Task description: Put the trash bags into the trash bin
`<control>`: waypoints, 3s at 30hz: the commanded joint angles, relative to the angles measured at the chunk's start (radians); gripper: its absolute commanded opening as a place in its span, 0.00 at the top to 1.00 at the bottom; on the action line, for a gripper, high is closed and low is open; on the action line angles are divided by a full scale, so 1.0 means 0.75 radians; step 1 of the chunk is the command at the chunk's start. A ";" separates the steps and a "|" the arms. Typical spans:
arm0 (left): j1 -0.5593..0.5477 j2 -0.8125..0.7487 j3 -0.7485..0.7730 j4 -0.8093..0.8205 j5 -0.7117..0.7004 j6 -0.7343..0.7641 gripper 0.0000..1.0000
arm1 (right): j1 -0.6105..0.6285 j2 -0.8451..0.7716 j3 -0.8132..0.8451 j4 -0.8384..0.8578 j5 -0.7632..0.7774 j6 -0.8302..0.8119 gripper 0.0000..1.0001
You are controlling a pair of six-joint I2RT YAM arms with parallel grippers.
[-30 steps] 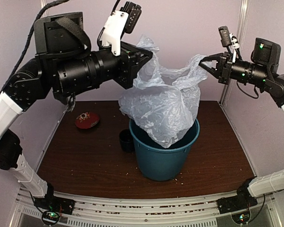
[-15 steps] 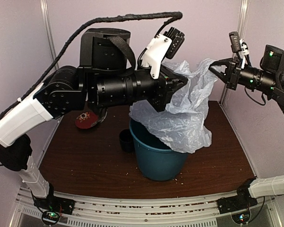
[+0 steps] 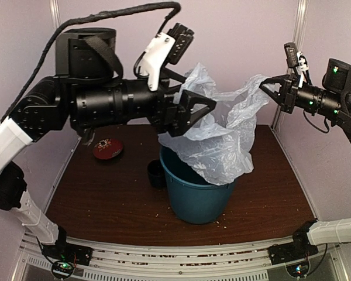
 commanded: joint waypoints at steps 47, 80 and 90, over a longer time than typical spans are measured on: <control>0.511 -0.108 -0.748 0.357 0.609 -0.199 0.69 | -0.072 0.010 -0.029 0.086 -0.059 0.058 1.00; 0.392 -0.017 -0.488 0.193 0.391 -0.173 0.63 | -0.103 0.071 -0.144 0.173 -0.100 0.106 1.00; 0.392 -0.337 -0.604 0.095 0.211 -0.059 0.42 | -0.094 0.204 -0.042 0.151 -0.101 0.125 1.00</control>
